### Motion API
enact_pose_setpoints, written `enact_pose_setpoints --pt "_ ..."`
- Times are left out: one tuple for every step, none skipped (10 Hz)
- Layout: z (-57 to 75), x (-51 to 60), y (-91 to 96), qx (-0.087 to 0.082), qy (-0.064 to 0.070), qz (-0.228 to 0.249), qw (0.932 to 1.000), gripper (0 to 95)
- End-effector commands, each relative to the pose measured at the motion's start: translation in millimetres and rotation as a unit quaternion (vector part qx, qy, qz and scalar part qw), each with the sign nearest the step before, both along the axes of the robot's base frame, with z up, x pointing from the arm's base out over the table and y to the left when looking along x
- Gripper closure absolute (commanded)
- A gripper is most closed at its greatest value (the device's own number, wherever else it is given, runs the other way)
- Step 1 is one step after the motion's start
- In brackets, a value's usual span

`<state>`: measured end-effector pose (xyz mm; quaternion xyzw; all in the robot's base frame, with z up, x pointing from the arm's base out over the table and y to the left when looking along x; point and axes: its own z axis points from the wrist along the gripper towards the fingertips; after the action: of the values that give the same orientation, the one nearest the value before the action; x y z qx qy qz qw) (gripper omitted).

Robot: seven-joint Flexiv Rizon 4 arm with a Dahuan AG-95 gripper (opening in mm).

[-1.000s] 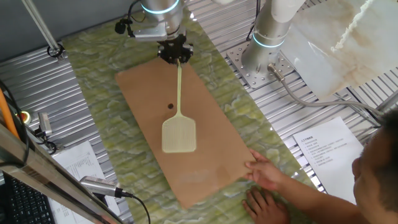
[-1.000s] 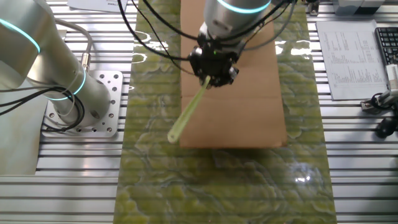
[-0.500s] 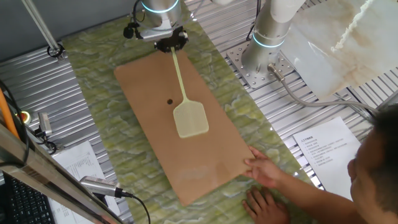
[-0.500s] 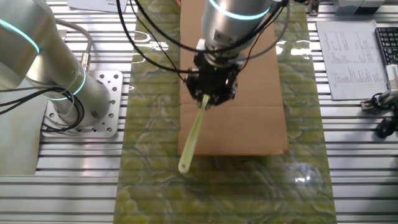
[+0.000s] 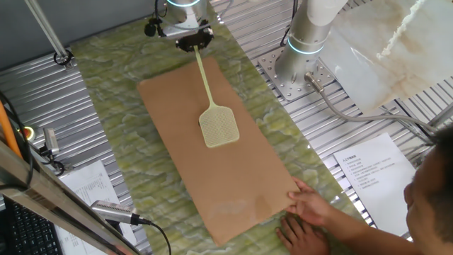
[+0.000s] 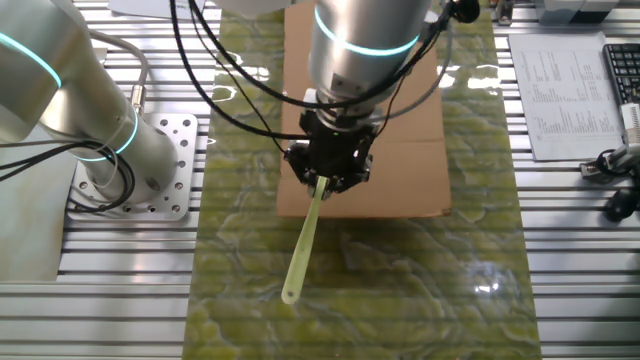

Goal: Swat with a flyswatter

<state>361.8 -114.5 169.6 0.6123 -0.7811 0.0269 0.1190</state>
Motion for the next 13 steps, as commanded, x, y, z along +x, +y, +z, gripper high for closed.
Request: enact_pose_setpoints --pt "0.0 -0.2 0.1 0.037 -0.013 -0.079 0.9961 95.0" --pt "0.0 -0.2 0.1 0.047 -0.017 -0.103 0.9934 95.0" --pt "1.0 1.6 20.1 0.066 -0.020 -0.148 0.9866 95.0" --pt "0.6 1.6 38.8 0.070 -0.027 -0.161 0.9841 95.0" --pt "-2.6 0.7 48.5 0.073 -0.033 -0.164 0.9832 95.0" --pt "-5.1 0.3 53.1 0.084 -0.032 -0.173 0.9809 95.0" --pt "-7.7 -0.3 55.2 0.076 -0.032 -0.166 0.9826 95.0" --pt "-10.2 0.0 54.2 0.072 -0.030 -0.157 0.9845 95.0" --pt "-14.3 -1.0 50.7 0.067 -0.028 -0.142 0.9873 95.0" --pt "-16.8 -3.0 47.8 0.066 -0.027 -0.137 0.9880 95.0" --pt "-19.3 -5.0 45.2 0.067 -0.026 -0.133 0.9885 95.0" --pt "-20.2 -5.8 44.3 0.059 -0.020 -0.127 0.9899 95.0" --pt "-20.2 -5.8 44.3 0.051 -0.011 -0.117 0.9918 95.0"
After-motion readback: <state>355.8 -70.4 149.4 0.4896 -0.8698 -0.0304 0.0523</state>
